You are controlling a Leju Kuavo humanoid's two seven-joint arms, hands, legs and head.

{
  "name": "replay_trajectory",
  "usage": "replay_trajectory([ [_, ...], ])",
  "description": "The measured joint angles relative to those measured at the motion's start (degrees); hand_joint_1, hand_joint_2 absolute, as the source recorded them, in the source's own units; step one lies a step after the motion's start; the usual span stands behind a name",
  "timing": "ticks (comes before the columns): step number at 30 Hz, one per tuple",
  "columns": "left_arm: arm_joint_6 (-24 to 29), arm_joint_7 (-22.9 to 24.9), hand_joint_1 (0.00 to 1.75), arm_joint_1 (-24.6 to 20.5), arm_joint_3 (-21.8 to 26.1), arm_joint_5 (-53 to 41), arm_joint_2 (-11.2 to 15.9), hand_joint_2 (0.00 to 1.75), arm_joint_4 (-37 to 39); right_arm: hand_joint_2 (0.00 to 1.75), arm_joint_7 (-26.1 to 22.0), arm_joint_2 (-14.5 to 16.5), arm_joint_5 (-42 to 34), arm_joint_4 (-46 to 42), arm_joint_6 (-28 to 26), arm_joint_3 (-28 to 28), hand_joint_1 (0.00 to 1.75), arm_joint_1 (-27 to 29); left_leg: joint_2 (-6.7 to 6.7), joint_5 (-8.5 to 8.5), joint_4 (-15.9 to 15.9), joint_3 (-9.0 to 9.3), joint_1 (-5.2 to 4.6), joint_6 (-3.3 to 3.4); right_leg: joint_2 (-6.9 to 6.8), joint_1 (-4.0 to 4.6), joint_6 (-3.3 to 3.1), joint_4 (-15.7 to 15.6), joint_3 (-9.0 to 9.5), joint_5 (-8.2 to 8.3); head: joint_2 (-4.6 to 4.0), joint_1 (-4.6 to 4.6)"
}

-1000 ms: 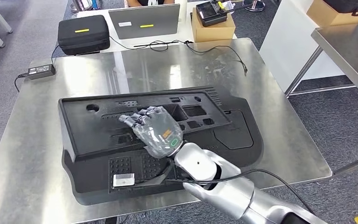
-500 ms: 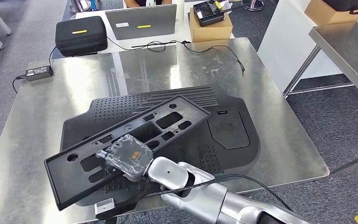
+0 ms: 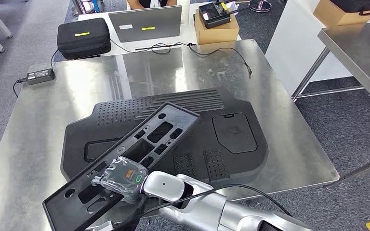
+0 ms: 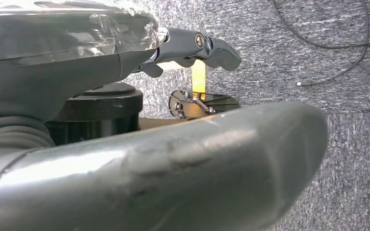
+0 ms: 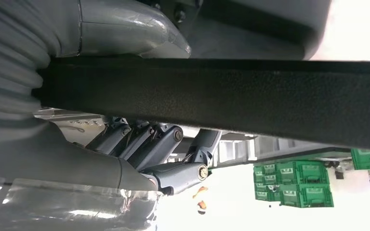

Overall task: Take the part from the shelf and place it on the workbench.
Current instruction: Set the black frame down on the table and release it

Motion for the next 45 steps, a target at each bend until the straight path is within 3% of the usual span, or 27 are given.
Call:
replay_trajectory([
  [2,0.0,-0.1,0.0,0.0,0.0,0.0,0.0,0.0,0.0,1.75,0.0,0.1,-0.4,0.2,0.1,0.3,1.75,-0.1,0.01,0.0,0.0,0.03,0.0,0.0,0.0,0.0,-0.01,0.0,0.02,-0.01,0.0,0.01],
  [5,0.0,-0.2,0.0,0.0,0.0,-0.1,0.0,1.31,0.0,0.44,0.0,0.2,-1.1,0.5,0.2,0.7,0.44,-0.3,0.01,0.0,0.0,0.05,0.0,-0.01,0.0,0.0,-0.02,0.0,0.04,0.0,0.0,0.01],
  [6,0.0,-0.3,0.0,0.0,0.0,-0.1,0.0,1.31,0.0,0.0,0.0,0.3,-1.4,0.6,0.2,0.8,0.0,-0.4,0.01,0.01,0.0,0.06,0.0,-0.01,0.0,0.0,-0.03,0.0,0.05,0.0,0.0,0.02],
  [9,0.0,-0.5,0.0,0.0,0.0,-0.3,0.0,0.0,0.0,0.0,0.3,0.4,-2.2,0.9,0.1,0.9,0.0,-0.5,0.01,0.03,0.0,0.07,0.0,-0.04,0.0,0.0,-0.05,0.0,0.05,0.02,0.0,0.03],
  [25,-0.5,-0.7,0.0,0.1,-0.1,0.5,0.0,0.0,0.0,0.0,2.8,-0.1,-8.9,1.1,-5.2,0.6,0.0,-1.8,0.01,0.04,-0.1,0.07,-0.01,-0.05,0.0,-0.01,-0.06,0.0,0.02,0.02,0.0,0.04],
  [35,0.0,0.1,0.0,0.0,0.0,1.6,-0.1,0.0,0.0,0.0,10.9,-1.7,-6.7,-1.1,-11.2,-3.5,0.0,-3.1,0.03,0.04,0.0,0.09,-0.01,-0.06,0.02,-0.01,-0.06,0.0,0.02,0.03,0.0,0.04],
  [45,-0.3,0.1,0.0,0.0,0.0,1.1,-0.1,0.0,0.0,0.0,19.3,-4.7,-3.3,-5.1,-7.4,-8.1,0.0,-4.6,0.03,0.04,0.0,0.08,-0.01,-0.06,0.02,-0.01,-0.08,0.0,0.0,0.04,0.0,0.03],
])
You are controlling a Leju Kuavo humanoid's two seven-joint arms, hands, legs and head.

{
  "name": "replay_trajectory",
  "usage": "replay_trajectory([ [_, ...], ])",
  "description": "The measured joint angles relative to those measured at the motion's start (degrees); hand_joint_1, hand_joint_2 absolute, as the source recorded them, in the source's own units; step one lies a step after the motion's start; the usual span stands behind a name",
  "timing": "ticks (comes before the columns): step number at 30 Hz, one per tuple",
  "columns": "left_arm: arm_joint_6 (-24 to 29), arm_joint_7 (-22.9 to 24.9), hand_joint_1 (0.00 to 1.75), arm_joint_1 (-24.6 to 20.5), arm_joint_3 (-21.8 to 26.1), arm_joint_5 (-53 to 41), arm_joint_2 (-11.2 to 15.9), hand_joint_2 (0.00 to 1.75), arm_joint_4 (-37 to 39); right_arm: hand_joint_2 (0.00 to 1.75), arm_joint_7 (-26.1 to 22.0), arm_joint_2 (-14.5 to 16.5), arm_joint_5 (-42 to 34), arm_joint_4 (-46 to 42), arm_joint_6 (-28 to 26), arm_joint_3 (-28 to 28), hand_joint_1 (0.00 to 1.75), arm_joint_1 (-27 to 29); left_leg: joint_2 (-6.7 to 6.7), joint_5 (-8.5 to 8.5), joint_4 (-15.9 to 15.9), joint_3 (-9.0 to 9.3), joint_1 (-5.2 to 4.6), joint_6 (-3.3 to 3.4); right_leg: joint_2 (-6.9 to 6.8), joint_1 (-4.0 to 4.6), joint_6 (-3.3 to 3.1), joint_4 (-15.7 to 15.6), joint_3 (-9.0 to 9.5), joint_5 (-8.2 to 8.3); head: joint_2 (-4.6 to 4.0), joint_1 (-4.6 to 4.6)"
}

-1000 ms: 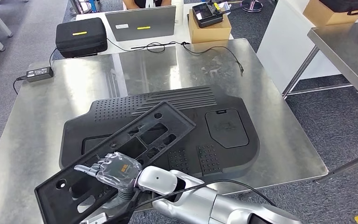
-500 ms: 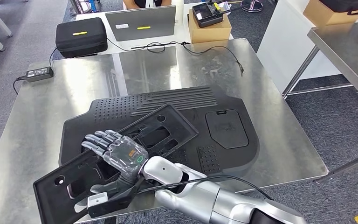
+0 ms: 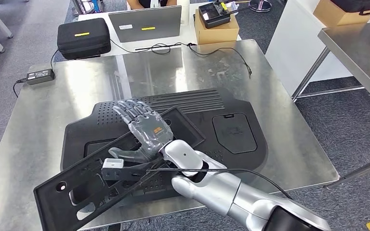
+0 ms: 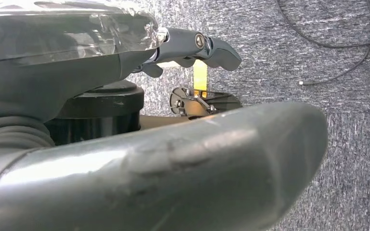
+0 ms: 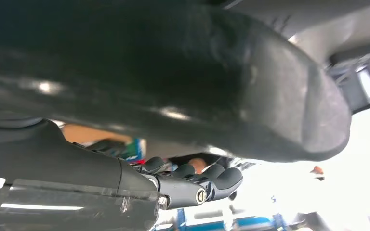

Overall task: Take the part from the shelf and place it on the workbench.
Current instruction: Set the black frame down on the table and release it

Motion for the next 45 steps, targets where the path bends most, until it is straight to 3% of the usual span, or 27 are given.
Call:
replay_trajectory([
  [5,-0.3,0.0,0.0,0.1,0.0,-0.1,0.0,0.0,0.0,0.0,2.8,-2.0,2.0,-2.2,0.8,-2.0,0.0,-0.8,0.01,0.0,0.0,0.0,0.0,0.0,0.0,0.0,0.0,0.0,0.0,0.0,0.0,0.02],
  [10,-0.7,0.0,0.0,0.1,0.0,-0.2,0.0,0.0,0.0,0.0,4.7,-3.9,0.8,-4.1,9.0,-3.0,0.0,-2.0,0.03,0.0,0.0,-0.01,0.0,0.0,0.0,0.0,0.0,0.0,0.0,0.01,0.0,0.0],
  [12,-0.9,0.0,0.0,0.1,0.0,-0.3,0.0,0.0,0.0,0.0,4.4,-4.4,-0.3,-4.9,9.2,-3.4,0.0,-2.2,0.03,0.0,0.0,0.0,0.0,0.0,0.0,0.0,0.0,0.0,0.0,0.01,0.0,-0.01],
  [18,-1.1,0.0,0.0,0.1,0.0,-0.5,0.0,0.0,0.0,0.0,-1.4,-6.3,-7.7,-8.8,1.5,-6.1,0.0,-1.8,0.05,0.0,0.0,0.0,0.0,0.0,0.0,-0.01,-0.01,0.0,-0.02,0.01,0.0,-0.01],
  [23,-1.1,-0.2,0.0,0.2,0.0,0.0,0.0,0.0,0.0,0.0,-12.4,-7.8,-23.0,-13.9,-6.3,-10.5,0.0,1.7,0.05,-0.01,0.0,-0.01,-0.01,0.01,-0.01,-0.01,-0.01,0.0,-0.02,0.0,0.0,0.0],
  [25,-1.2,-0.5,0.0,0.3,0.1,0.4,0.0,0.0,0.0,0.0,-20.3,-8.6,-33.3,-16.9,-7.7,-12.7,0.0,4.0,0.05,-0.01,0.0,0.02,-0.01,0.01,-0.02,-0.02,-0.01,0.0,-0.02,0.0,0.0,-0.02],
  [27,-1.6,-1.1,0.0,0.4,0.2,1.3,0.1,0.0,0.0,0.0,-31.3,-9.8,-46.1,-22.1,-7.5,-15.6,0.0,8.2,-0.01,-0.03,0.0,0.09,0.01,0.01,-0.08,-0.02,0.01,-0.1,0.03,-0.02,0.0,-0.07],
  [28,-2.0,-1.3,0.0,0.5,0.3,1.7,0.2,0.0,0.0,0.0,-36.5,-10.7,-51.5,-25.9,-7.3,-17.5,0.0,11.5,-0.08,-0.05,0.0,0.15,0.01,0.02,-0.15,-0.01,0.01,-0.2,0.12,-0.06,0.0,-0.1],
  [30,-2.9,-1.6,0.0,0.9,0.4,1.9,0.4,0.0,0.1,0.0,-42.2,-12.9,-56.4,-35.0,-6.8,-21.7,0.0,20.2,-0.2,-0.17,0.0,0.24,0.01,0.06,-0.29,-0.01,0.02,-0.3,0.33,-0.15,0.0,0.0],
  [32,-3.5,-1.7,0.0,1.2,0.4,1.7,0.6,0.0,0.3,0.0,-42.6,-14.8,-56.1,-43.0,-6.4,-25.3,0.0,28.2,-0.06,-0.33,-0.1,0.26,-0.02,0.07,-0.15,-0.04,0.03,-0.3,0.39,-0.2,0.0,0.16],
  [35,-4.0,-1.7,0.0,1.4,0.4,1.1,0.8,0.0,0.4,0.0,-42.6,-16.5,-55.1,-51.6,-6.1,-28.9,0.0,35.0,0.33,-0.47,-0.1,0.36,-0.06,0.04,0.25,-0.07,0.02,-0.3,0.34,-0.2,0.0,0.03],
  [41,-4.2,-1.9,0.0,1.4,0.2,-0.6,0.9,0.0,0.6,0.0,-42.5,-18.2,-53.5,-62.2,-6.8,-32.5,0.0,41.3,0.51,-0.89,0.3,0.32,-0.27,0.76,0.18,-0.56,0.48,-0.4,0.52,-0.16,0.0,-0.32],
  [43,-4.4,-1.9,0.0,1.4,0.2,-0.9,0.9,0.0,0.7,0.0,-42.4,-18.5,-53.4,-64.5,-7.0,-33.1,0.0,42.3,0.53,-0.59,0.1,0.43,-0.34,1.18,0.16,-0.66,0.89,-0.6,0.67,0.09,0.0,-0.45],
  [45,-4.8,-1.9,0.0,1.3,0.1,-1.3,0.9,0.0,0.7,0.0,-42.1,-18.9,-53.0,-66.4,-7.1,-33.5,0.0,43.0,0.66,0.24,-1.0,0.93,-0.07,1.74,0.19,-0.65,1.24,0.5,0.46,-1.0,0.0,-0.39],
])
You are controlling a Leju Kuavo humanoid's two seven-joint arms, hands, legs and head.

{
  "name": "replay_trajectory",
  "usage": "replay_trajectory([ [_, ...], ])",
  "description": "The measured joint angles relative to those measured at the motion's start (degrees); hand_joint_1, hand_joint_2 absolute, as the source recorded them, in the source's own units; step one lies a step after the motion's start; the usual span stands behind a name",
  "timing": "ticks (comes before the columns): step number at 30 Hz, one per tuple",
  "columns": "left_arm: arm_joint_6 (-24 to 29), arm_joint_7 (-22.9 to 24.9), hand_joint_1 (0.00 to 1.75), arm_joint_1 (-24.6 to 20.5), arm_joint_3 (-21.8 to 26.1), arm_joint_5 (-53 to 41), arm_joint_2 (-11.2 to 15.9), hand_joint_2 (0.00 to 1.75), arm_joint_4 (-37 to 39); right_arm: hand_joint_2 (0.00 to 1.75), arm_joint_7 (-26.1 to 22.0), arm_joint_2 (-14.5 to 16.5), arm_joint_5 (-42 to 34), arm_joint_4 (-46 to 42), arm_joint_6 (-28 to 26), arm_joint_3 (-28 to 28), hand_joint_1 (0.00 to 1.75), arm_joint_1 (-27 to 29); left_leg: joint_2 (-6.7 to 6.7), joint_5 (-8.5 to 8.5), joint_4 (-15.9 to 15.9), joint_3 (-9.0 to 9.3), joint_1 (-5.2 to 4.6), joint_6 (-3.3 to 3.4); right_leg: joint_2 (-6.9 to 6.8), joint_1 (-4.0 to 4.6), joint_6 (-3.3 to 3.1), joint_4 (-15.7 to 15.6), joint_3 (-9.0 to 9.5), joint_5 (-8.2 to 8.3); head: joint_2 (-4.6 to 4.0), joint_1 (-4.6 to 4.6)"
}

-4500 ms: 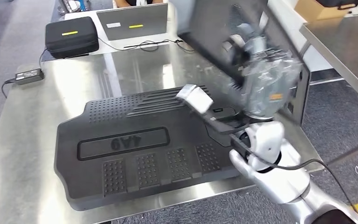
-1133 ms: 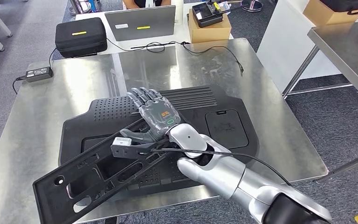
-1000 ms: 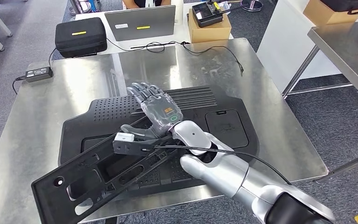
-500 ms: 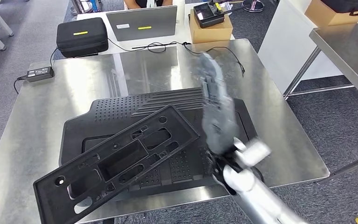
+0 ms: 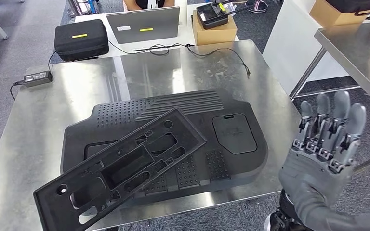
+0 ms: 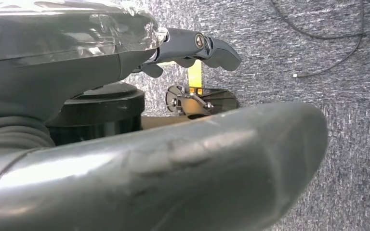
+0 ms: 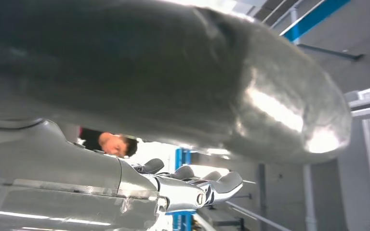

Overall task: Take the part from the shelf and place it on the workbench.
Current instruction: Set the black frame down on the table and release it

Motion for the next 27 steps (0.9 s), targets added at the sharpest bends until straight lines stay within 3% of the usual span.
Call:
replay_trajectory([
  [1,-0.2,0.0,0.0,0.0,0.0,-0.1,0.0,0.0,0.0,0.0,0.2,-0.2,0.2,-0.8,-0.1,-0.2,0.0,0.2,0.08,0.34,-0.6,0.19,0.19,0.22,0.03,0.04,0.1,1.9,-0.72,-1.54,0.0,0.22],
  [3,-0.5,0.0,0.0,-0.1,0.0,-0.3,0.0,0.0,0.1,0.0,0.4,-0.6,0.5,-2.0,-0.2,-0.5,0.0,0.8,0.22,0.65,-0.9,0.14,0.32,0.42,0.05,-0.06,0.37,8.6,-3.53,-5.67,0.0,0.86],
  [4,-0.6,0.0,0.0,0.0,0.0,-0.4,0.0,0.0,0.1,0.0,0.5,-0.8,0.5,-2.4,-0.3,-0.7,0.0,1.0,0.24,0.7,-0.9,-0.04,0.34,0.38,0.04,-0.18,0.56,12.0,-4.92,-7.11,0.0,1.12],
  [5,-0.7,0.0,0.0,0.0,0.0,-0.4,0.0,0.0,0.1,0.0,0.6,-0.9,0.5,-2.8,-0.3,-0.8,0.0,1.3,0.26,0.76,-0.7,-0.26,0.4,0.29,0.04,-0.35,0.78,14.0,-5.63,-7.52,0.0,1.29],
  [6,-0.7,0.0,0.0,0.0,0.0,-0.5,0.0,0.0,0.1,0.0,0.6,-1.1,0.5,-3.2,-0.3,-0.9,0.0,1.4,0.26,0.82,-0.5,-0.52,0.53,0.14,0.02,-0.54,1.01,13.8,-5.31,-6.76,0.0,1.43],
  [8,-0.7,0.0,0.0,0.0,0.0,-0.5,0.0,0.0,0.2,0.0,0.6,-1.3,0.5,-3.8,-0.3,-1.0,0.0,1.5,0.24,0.85,0.2,-1.17,0.95,-0.42,-0.01,-1.07,1.64,7.2,-1.69,-3.31,0.0,1.74],
  [10,-0.8,0.0,0.0,-0.1,-0.1,-0.5,0.1,0.0,0.2,0.0,0.7,-1.4,0.5,-4.4,-0.3,-1.1,0.0,1.6,0.13,0.89,1.0,-1.75,1.11,-1.3,0.43,-1.11,1.64,1.5,1.33,-1.03,0.0,2.29],
  [12,-0.8,0.0,0.0,-0.1,-0.1,-0.6,0.2,0.0,0.3,0.0,0.7,-1.5,0.5,-4.9,-0.3,-1.2,0.0,1.8,-0.09,1.2,1.4,-2.11,0.94,-2.2,0.93,-0.85,0.65,0.9,1.32,-0.78,0.0,2.4],
  [14,-0.8,0.0,0.0,0.0,-0.1,-0.6,0.2,0.0,0.3,0.0,0.7,-1.5,0.5,-5.2,-0.3,-1.3,0.0,1.8,-0.22,1.3,1.8,-2.43,1.01,-3.0,0.84,-0.83,-0.52,0.9,0.58,-0.52,0.0,1.82],
  [16,-0.8,0.0,0.0,0.1,-0.1,-0.6,0.3,0.0,0.3,0.0,0.7,-1.5,0.5,-5.6,-0.3,-1.3,0.0,1.8,-0.06,-1.52,4.6,-3.61,1.18,-3.41,0.57,-0.7,-1.63,0.9,-0.32,0.26,0.0,1.05],
  [18,-0.8,0.0,0.0,0.0,-0.2,-0.6,0.3,0.0,0.3,0.0,0.7,-1.6,0.5,-5.8,-0.3,-1.3,0.0,1.9,0.14,-7.16,11.7,-5.95,1.11,-3.39,0.28,-0.4,-2.34,0.9,-1.46,1.14,0.0,0.11],
  [19,-0.8,0.0,0.0,0.0,-0.2,-0.6,0.3,0.0,0.3,0.0,0.8,-1.6,0.5,-5.8,-0.3,-1.3,0.0,1.9,0.16,-9.44,15.6,-6.89,1.0,-3.31,0.16,-0.15,-2.51,0.9,-2.09,1.61,0.0,-0.34],
  [20,-0.8,0.0,0.0,0.0,-0.2,-0.6,0.3,0.0,0.3,0.0,0.8,-1.6,0.5,-5.8,-0.3,-1.3,0.0,1.9,0.16,-10.68,18.3,-7.17,0.82,-3.13,0.05,0.14,-2.61,1.0,-2.7,2.07,0.0,-0.71],
  [21,-0.8,0.0,0.0,0.0,-0.2,-0.6,0.3,0.0,0.3,0.0,0.8,-1.6,0.5,-5.9,-0.3,-1.3,0.0,1.9,0.16,-10.72,19.0,-6.43,0.58,-2.77,-0.03,0.45,-2.68,1.0,-3.28,2.54,0.0,-1.02],
  [22,-0.8,0.0,0.0,0.0,-0.2,-0.6,0.3,0.0,0.3,0.0,0.8,-1.6,0.6,-5.9,-0.3,-1.3,0.0,1.9,0.16,-9.78,17.3,-4.48,0.23,-2.19,-0.07,0.79,-2.74,1.0,-3.83,3.0,0.0,-1.28],
  [25,-0.8,0.1,0.0,-0.2,-0.3,-0.9,0.5,0.0,0.4,0.0,0.9,-1.6,1.0,-6.2,-0.5,-1.3,0.0,1.9,0.39,-7.18,5.2,4.3,-1.14,0.28,-0.21,1.35,-2.79,1.0,-4.89,4.25,0.0,-1.52],
  [27,-1.0,0.2,0.0,-0.4,-0.4,-1.1,0.6,0.0,0.4,0.0,1.1,-1.6,1.5,-6.5,-0.7,-1.3,0.0,2.0,0.76,-6.96,0.7,6.73,-1.72,0.83,-0.52,1.06,-2.31,0.8,-5.07,5.02,0.0,-1.38],
])
